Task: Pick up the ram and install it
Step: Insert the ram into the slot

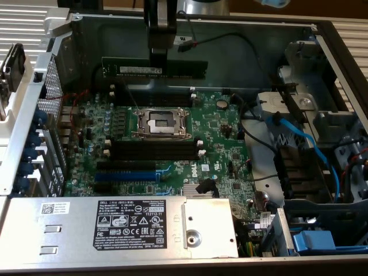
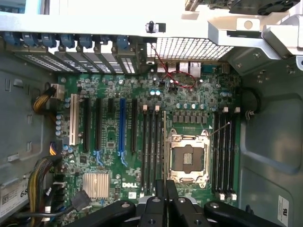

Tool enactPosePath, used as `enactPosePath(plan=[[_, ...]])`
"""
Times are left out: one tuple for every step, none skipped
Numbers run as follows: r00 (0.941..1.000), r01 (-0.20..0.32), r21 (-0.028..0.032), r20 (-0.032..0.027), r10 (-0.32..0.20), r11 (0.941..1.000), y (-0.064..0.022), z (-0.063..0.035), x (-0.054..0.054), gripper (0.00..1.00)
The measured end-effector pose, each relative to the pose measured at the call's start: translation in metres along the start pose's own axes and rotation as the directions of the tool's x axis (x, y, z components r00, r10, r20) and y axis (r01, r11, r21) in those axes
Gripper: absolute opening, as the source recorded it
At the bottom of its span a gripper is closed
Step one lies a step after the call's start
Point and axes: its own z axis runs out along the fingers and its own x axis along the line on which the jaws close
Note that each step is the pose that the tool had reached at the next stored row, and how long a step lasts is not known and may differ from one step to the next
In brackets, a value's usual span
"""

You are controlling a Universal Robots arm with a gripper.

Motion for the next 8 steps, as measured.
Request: enactPosePath(plan=[[1.0, 0.0, 0.0002, 0.0037, 0.0, 1.0, 0.0, 0.0011, 0.0, 0.12], [1.0, 0.0, 0.0002, 0.0069, 0.0, 1.0, 0.0, 0.0022, 0.0, 0.12], [1.0, 0.0, 0.0002, 0.0095, 0.0, 1.0, 0.0, 0.0037, 0.0, 0.12], [0.9999, 0.0, 0.0002, 0.0107, 0.0, 1.0, 0.0, 0.0056, 0.0, 0.12], [0.9999, 0.0, 0.0003, 0.0111, 0.0, 1.0, -0.0001, 0.0074, 0.0, 0.12], [0.9999, 0.0, 0.0002, 0.0112, 0.0, 1.0, -0.0001, 0.0092, 0.0, 0.12], [0.9999, 0.0, 0.0002, 0.0113, 0.0, 1.0, -0.0001, 0.011, 0.0, 0.12], [0.9999, 0.0, 0.0002, 0.0113, 0.0, 1.0, -0.0001, 0.0128, 0.0, 0.12]])
